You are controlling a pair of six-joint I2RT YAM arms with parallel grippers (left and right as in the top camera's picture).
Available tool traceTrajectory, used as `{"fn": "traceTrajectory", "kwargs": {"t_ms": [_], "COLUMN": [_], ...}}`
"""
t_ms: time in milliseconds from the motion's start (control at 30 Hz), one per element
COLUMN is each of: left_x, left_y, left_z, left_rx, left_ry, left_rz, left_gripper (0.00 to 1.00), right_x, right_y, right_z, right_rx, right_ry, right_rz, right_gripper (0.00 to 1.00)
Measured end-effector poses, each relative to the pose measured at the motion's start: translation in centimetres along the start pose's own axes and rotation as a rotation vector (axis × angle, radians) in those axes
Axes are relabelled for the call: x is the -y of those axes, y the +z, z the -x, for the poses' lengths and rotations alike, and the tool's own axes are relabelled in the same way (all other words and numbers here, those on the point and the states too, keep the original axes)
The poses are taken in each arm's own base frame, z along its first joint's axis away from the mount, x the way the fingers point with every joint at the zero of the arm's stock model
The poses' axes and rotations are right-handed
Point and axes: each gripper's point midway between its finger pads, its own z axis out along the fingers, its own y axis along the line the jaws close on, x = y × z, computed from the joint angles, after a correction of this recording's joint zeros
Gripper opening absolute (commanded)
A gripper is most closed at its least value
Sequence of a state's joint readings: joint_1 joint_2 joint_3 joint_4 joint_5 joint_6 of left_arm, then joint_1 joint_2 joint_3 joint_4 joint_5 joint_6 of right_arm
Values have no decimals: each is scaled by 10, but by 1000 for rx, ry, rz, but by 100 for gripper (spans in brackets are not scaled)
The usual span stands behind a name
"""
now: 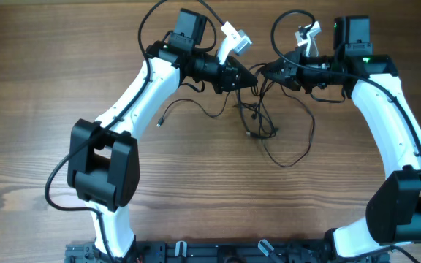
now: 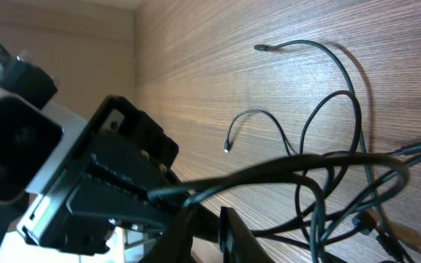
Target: Untangle cables
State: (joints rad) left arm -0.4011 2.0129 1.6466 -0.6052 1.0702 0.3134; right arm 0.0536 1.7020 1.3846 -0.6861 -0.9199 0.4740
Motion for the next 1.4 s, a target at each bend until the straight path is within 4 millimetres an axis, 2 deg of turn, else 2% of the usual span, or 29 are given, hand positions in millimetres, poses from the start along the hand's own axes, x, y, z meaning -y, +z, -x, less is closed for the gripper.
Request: {"fn": "traceTrajectory", "kwargs": {"t_ms": [100,333,500,667,733,767,867,967,1033,1267,1333,1400], "left_x": [2,4,5,4,2,2,2,2,2,0,0,0], "left_y": [3,5,5,5,5,5,5,4,4,3,3,3], "left_z": [0,-1,0,-1,-1,-1,-1,-1,-1,-1,-1,-1], "left_rx": [-4,-7,-5,-8,-10,-10,-10,-9,-9,-9,-9,-9], "left_ry": [3,5,7,5,5,6,12,8,9,9,9,8], "left_rz": [-5,-9,-13,-7,1,2,1,2,3,9,9,8], "left_gripper": [4,4,4,4,8,16,19,16,4,4,12,13], "right_x": [-1,1,0,0,1,1,3,4,5,5,5,5], "right_y": [0,1,4,7,7,7,7,7,7,7,7,7], "right_z": [1,2,2,2,2,2,3,3,4,4,4,4], "right_rx": [4,11,14,16,18,20,24,29,31,31,31,32], "right_ry": [8,50,57,55,54,54,55,55,55,55,55,55], "right_rz": [2,-12,-22,-30,-36,-40,-49,-57,-62,-61,-62,-62], "right_gripper": [20,20,5,4,4,4,4,4,4,4,4,4]}}
